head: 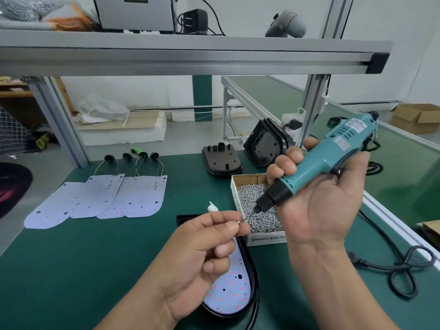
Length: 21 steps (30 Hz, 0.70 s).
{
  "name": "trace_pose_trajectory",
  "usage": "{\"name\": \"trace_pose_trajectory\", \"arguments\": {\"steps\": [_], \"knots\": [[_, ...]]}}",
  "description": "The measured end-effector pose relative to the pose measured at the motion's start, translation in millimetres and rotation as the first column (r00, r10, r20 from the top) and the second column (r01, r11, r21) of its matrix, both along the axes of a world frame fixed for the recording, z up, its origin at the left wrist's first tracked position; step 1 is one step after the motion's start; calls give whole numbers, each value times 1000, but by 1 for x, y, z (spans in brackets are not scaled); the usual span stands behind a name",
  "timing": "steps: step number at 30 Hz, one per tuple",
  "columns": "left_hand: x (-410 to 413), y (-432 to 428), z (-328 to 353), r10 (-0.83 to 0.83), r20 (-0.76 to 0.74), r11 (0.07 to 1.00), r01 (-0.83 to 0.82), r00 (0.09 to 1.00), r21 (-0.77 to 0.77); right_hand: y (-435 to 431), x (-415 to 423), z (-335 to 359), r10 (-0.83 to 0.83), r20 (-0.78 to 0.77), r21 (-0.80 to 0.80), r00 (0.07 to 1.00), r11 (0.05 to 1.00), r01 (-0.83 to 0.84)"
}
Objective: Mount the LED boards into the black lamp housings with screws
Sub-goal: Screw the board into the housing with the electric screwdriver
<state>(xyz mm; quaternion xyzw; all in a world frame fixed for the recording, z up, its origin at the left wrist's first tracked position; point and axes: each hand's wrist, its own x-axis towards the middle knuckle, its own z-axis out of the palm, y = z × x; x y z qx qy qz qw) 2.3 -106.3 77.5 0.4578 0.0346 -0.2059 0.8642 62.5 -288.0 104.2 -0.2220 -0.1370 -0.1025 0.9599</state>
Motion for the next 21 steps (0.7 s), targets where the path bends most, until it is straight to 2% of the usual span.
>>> {"name": "trace_pose_trajectory", "arguments": {"steps": [21], "knots": [[0,-1,-4,5,7,1000,-5,1000,15,8,-2,-1,-28,-2,-50,1000,998,28]]}}
